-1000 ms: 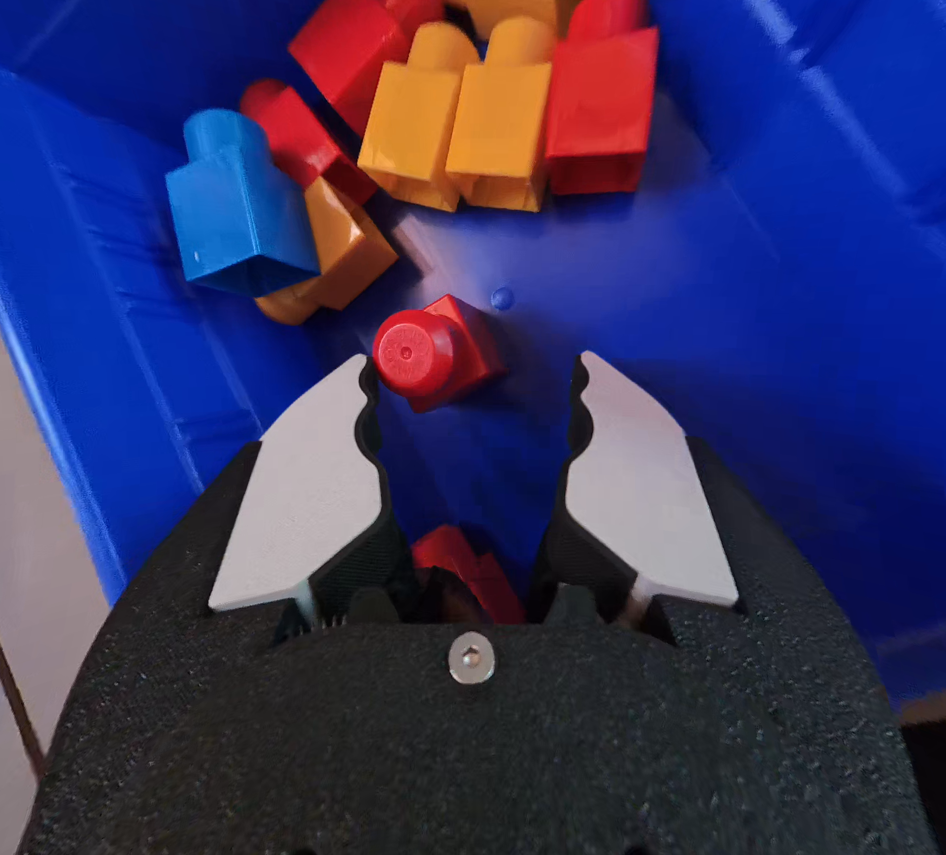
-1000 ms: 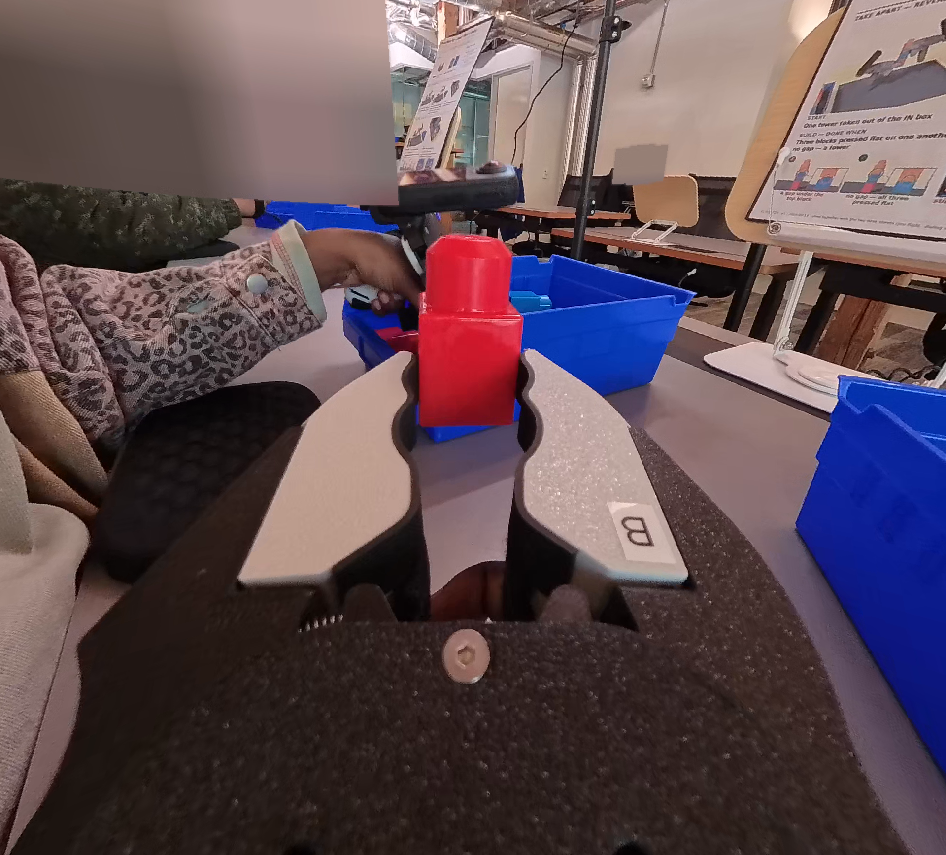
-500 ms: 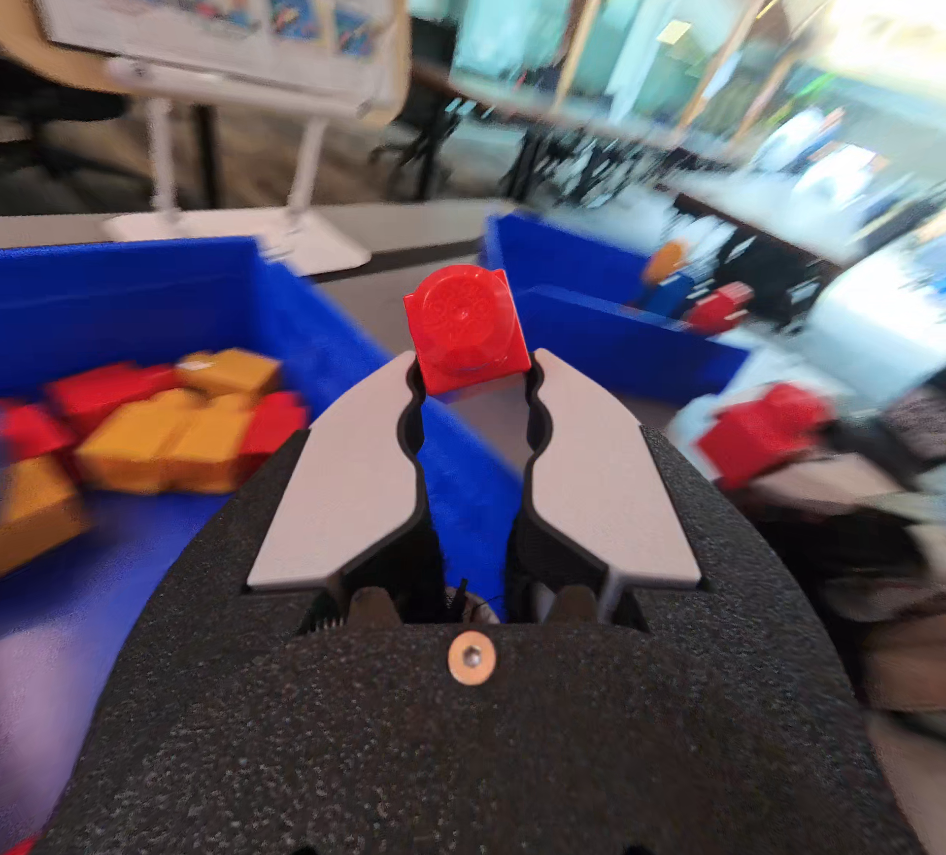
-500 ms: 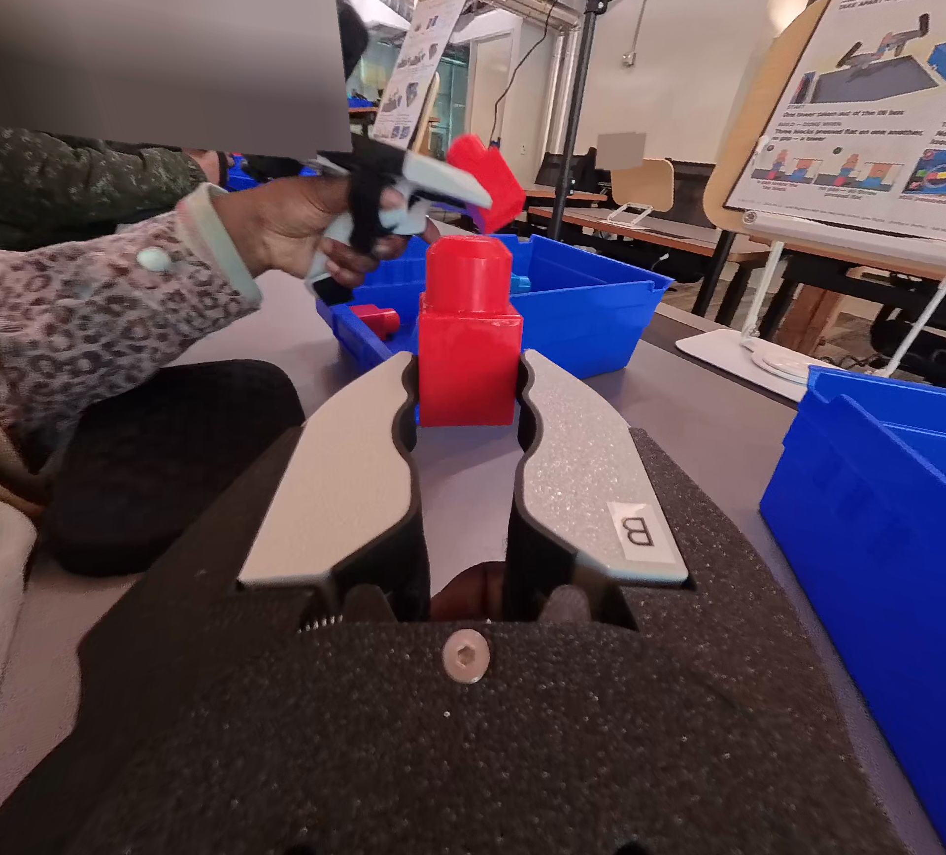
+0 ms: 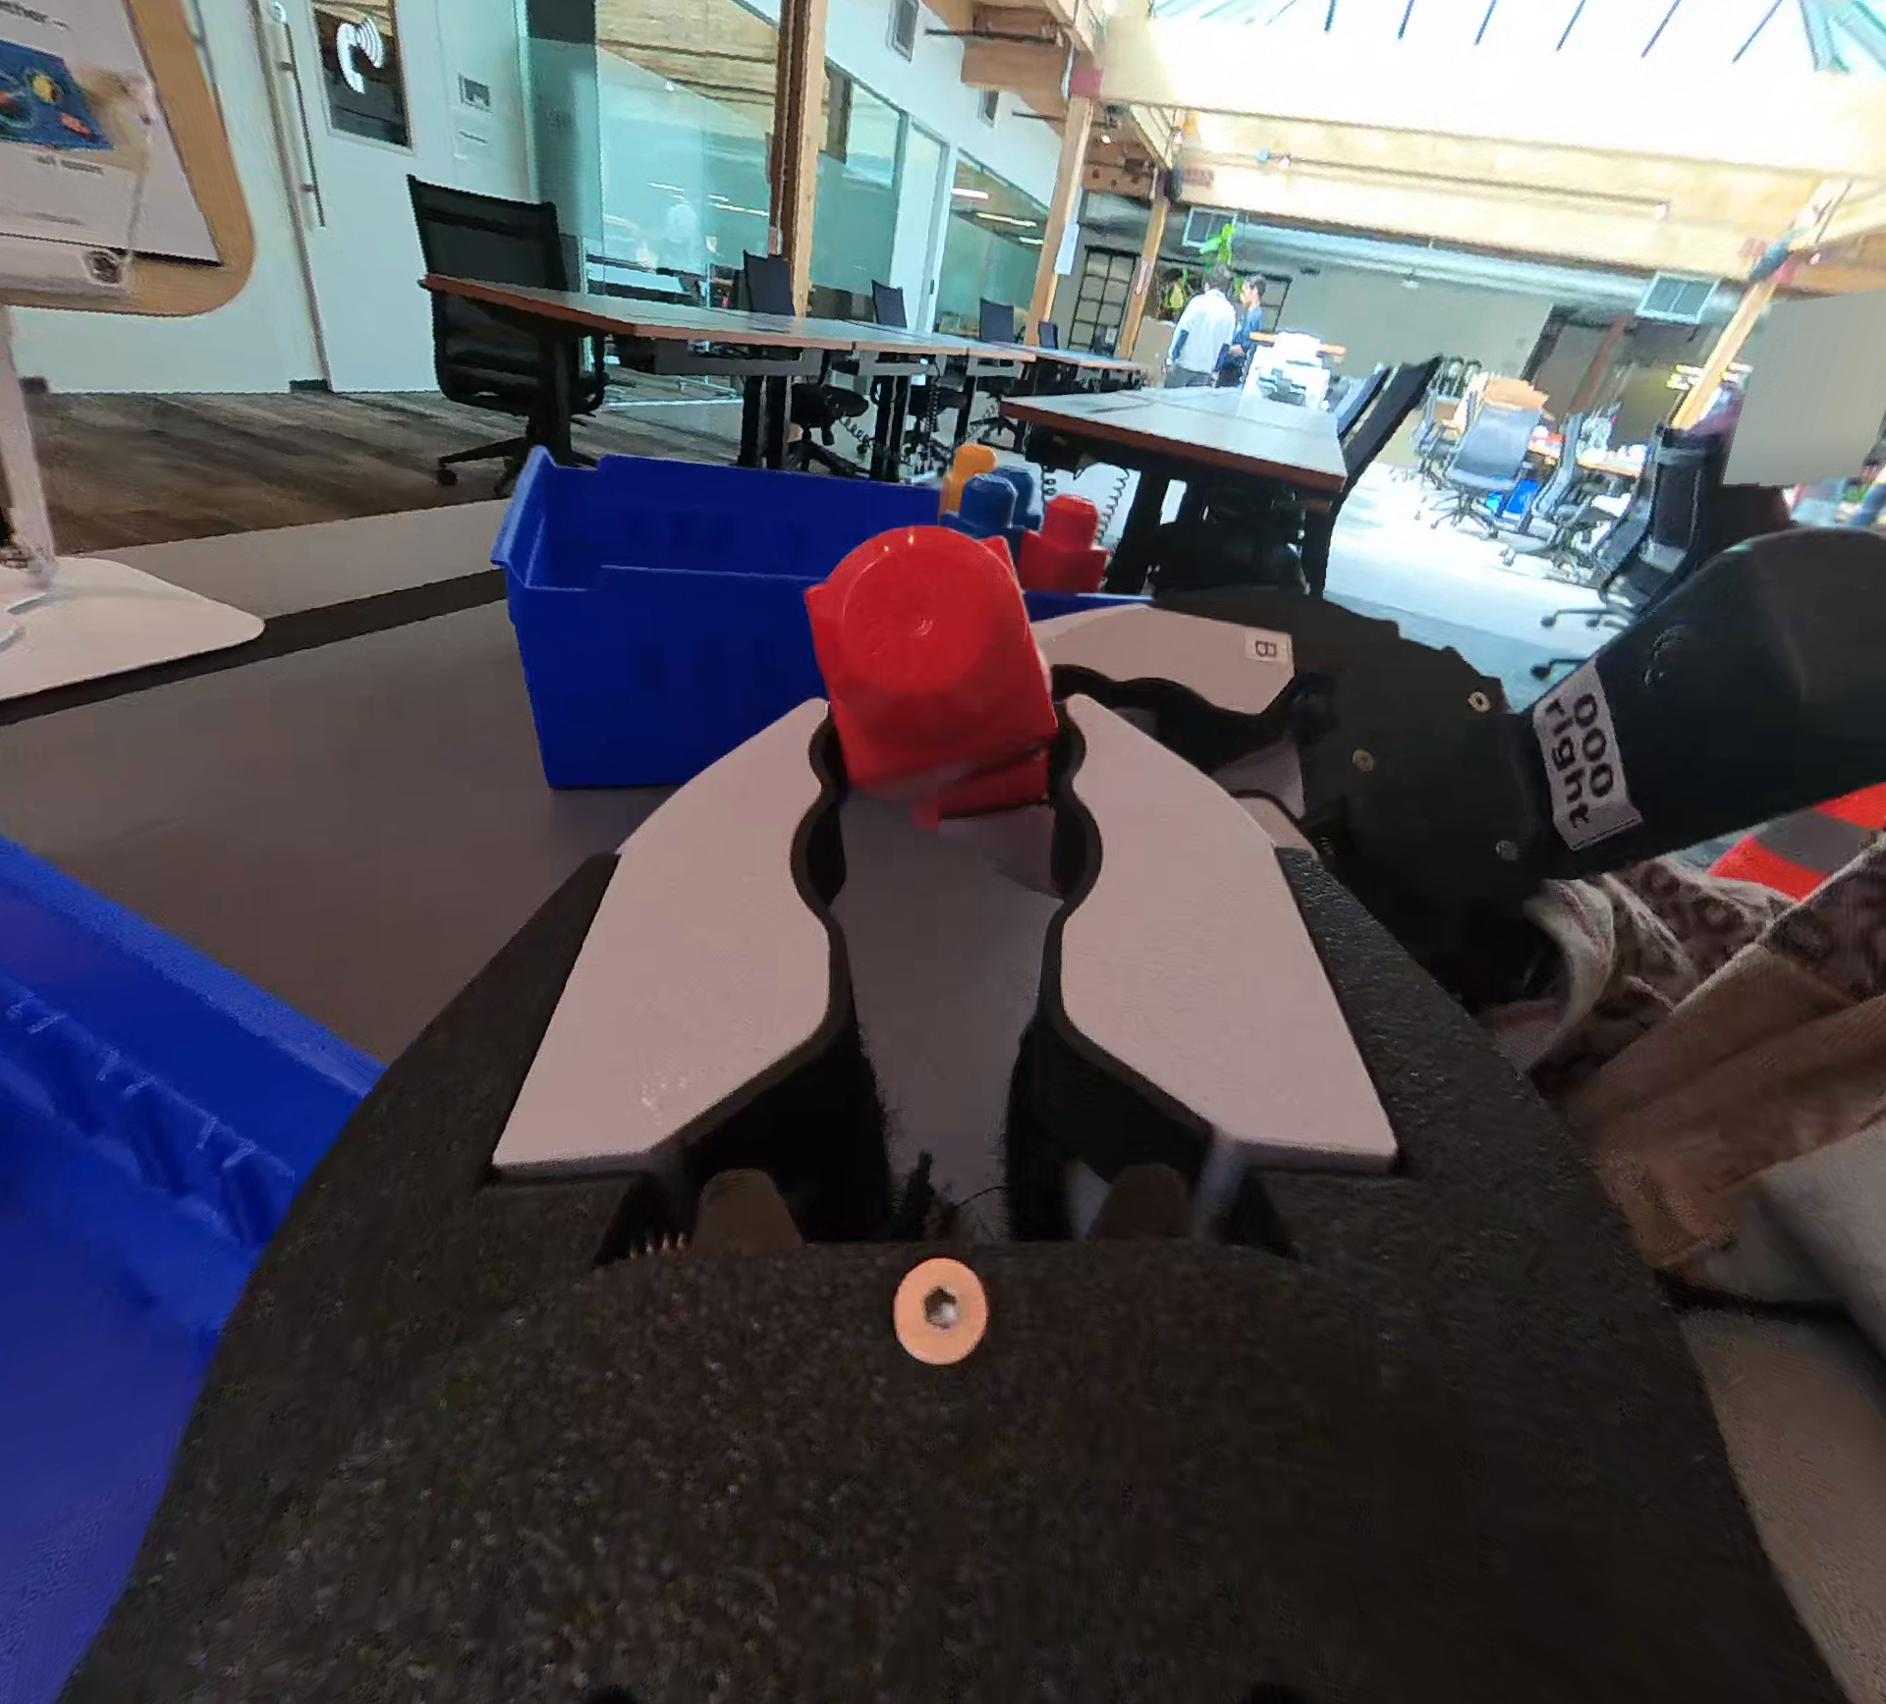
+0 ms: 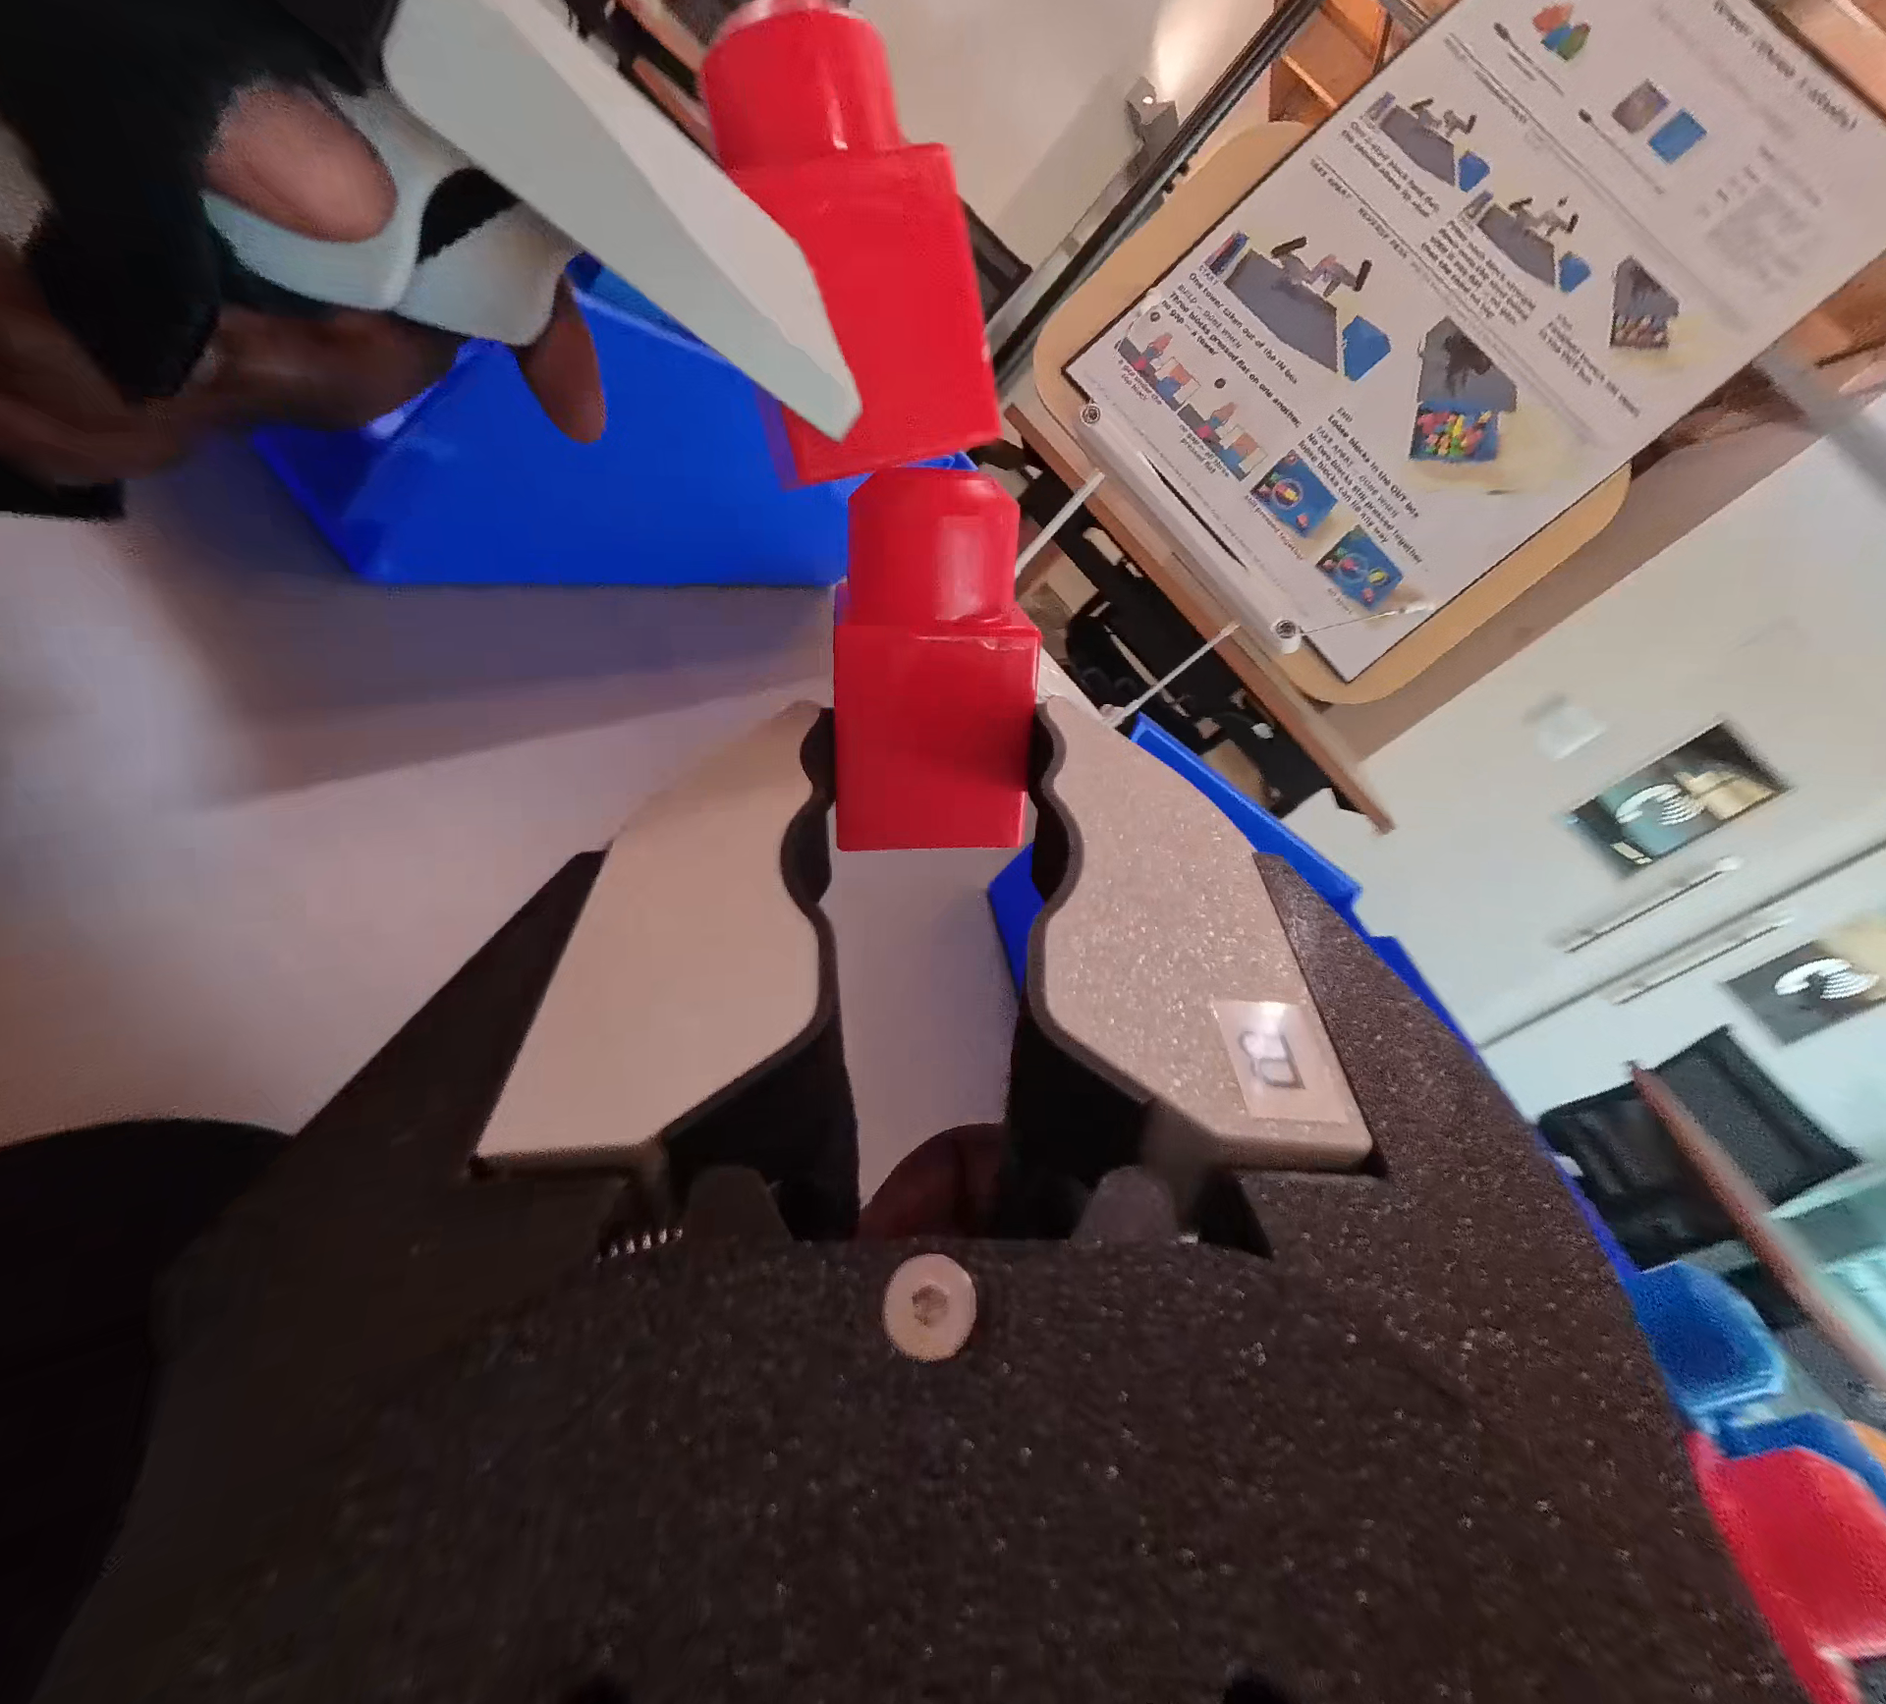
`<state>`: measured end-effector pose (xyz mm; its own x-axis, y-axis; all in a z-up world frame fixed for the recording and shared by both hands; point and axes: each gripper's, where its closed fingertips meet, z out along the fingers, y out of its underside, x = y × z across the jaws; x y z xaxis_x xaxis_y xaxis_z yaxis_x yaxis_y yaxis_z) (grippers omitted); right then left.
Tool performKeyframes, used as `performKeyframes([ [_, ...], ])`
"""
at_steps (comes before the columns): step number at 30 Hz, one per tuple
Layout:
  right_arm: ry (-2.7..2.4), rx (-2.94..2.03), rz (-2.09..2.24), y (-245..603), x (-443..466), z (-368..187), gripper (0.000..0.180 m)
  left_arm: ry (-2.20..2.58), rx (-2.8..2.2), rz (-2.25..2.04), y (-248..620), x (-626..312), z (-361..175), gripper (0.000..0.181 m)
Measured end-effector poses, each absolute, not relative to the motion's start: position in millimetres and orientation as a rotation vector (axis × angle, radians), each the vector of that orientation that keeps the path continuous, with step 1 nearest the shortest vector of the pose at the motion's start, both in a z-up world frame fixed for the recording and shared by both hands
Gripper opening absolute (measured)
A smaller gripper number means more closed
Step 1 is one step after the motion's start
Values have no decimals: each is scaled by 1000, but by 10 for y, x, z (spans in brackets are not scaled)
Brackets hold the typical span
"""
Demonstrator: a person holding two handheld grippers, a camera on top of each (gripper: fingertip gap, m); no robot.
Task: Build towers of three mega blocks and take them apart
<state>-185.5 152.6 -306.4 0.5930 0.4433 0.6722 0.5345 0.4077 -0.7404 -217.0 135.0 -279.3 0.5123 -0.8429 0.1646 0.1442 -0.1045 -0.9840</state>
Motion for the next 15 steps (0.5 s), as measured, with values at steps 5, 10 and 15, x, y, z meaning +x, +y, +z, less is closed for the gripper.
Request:
performKeyframes([
  [5,-1080,-1112,-232,1477,-1901,-3079,35,736,-1477,-830,1337,-2075,-2935,37],
  [10,-1104,-1016,-226,1372,-1924,-3007,35,750,-1480,-948,1281,-2098,-2923,37],
  [15,-1138,-860,-54,1088,-2041,-2894,35,775,-1502,-1257,1120,-2173,-2904,37],
])
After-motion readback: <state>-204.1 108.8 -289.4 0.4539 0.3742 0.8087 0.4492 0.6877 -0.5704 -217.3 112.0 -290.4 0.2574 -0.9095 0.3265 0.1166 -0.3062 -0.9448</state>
